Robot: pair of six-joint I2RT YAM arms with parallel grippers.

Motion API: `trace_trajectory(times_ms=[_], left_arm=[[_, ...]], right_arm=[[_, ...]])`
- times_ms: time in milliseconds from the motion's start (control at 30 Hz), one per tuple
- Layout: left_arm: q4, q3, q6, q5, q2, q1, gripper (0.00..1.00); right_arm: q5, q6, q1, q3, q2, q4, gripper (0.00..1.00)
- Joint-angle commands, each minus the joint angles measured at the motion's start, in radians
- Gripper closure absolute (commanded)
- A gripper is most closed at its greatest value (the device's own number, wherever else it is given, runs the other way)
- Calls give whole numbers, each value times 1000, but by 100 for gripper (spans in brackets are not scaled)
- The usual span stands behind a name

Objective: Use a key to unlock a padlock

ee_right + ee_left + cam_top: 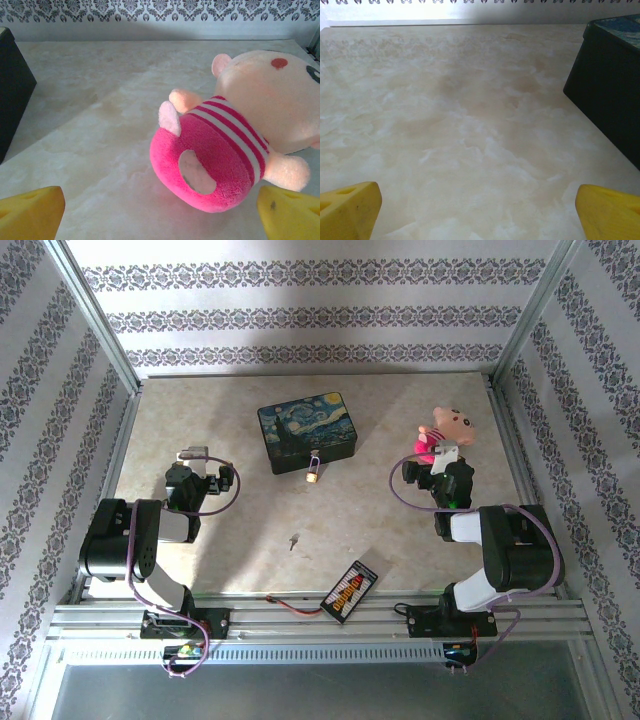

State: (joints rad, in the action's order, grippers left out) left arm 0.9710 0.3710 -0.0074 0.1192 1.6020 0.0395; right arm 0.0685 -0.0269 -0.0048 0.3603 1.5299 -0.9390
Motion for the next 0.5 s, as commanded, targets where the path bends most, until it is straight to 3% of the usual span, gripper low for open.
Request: trace_trajectory(times_ms=[0, 467], left_arm=[[-12, 13, -4, -11, -9, -1, 1], [-15, 13, -4, -12, -10, -2, 1]], right_arm=[[-7, -15, -8, 12, 3, -21, 2], [-45, -28, -8, 29, -23, 29, 2]])
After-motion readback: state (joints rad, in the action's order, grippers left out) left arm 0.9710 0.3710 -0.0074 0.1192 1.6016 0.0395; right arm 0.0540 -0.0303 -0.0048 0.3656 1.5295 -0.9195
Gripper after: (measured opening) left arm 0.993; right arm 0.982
